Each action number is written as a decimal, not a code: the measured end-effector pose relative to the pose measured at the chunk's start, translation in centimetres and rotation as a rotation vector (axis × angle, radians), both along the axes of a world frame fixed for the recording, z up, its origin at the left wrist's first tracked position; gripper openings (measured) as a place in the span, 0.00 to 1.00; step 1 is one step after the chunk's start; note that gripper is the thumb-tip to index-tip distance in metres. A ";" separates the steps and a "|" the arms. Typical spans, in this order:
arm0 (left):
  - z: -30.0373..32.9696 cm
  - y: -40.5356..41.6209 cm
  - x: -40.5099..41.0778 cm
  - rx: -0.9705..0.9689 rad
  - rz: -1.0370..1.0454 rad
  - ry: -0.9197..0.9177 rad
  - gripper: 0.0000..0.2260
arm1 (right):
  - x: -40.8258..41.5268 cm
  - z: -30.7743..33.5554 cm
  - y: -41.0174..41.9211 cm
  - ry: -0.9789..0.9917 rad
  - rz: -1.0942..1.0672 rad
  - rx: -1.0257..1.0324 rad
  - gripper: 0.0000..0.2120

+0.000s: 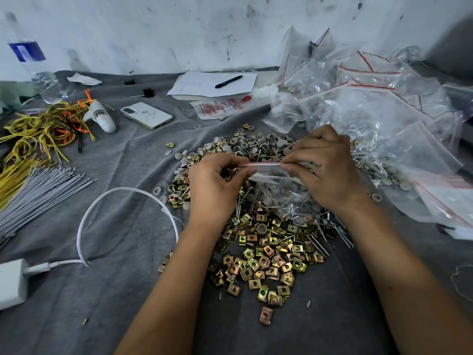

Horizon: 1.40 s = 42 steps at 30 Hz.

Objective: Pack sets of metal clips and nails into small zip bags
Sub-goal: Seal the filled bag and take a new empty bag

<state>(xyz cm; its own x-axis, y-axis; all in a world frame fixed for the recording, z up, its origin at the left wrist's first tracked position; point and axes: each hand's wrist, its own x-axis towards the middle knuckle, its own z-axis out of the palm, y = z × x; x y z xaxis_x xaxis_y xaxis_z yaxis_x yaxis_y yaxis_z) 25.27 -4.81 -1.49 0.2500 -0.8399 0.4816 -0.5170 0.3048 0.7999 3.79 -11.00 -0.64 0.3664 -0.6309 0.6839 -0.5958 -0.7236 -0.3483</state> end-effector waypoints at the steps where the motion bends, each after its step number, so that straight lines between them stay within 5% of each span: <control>1: -0.1 0.0 0.1 0.005 0.003 0.024 0.03 | -0.1 0.0 -0.1 -0.007 0.005 0.001 0.06; 16: -0.4 -0.3 -0.3 -0.020 -0.151 -0.060 0.02 | 1.5 0.4 0.9 0.090 0.084 -0.058 0.05; 42: 0.0 0.1 0.2 -0.078 -0.102 0.087 0.03 | 0.7 0.8 1.0 -0.211 0.075 0.076 0.07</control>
<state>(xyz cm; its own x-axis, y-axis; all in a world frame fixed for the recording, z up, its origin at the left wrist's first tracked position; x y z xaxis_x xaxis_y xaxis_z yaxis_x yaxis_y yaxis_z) 25.48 -4.73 -1.48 0.2088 -0.8240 0.5267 -0.4099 0.4152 0.8121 4.45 -9.97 0.17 0.2678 -0.6602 0.7017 -0.4498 -0.7298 -0.5149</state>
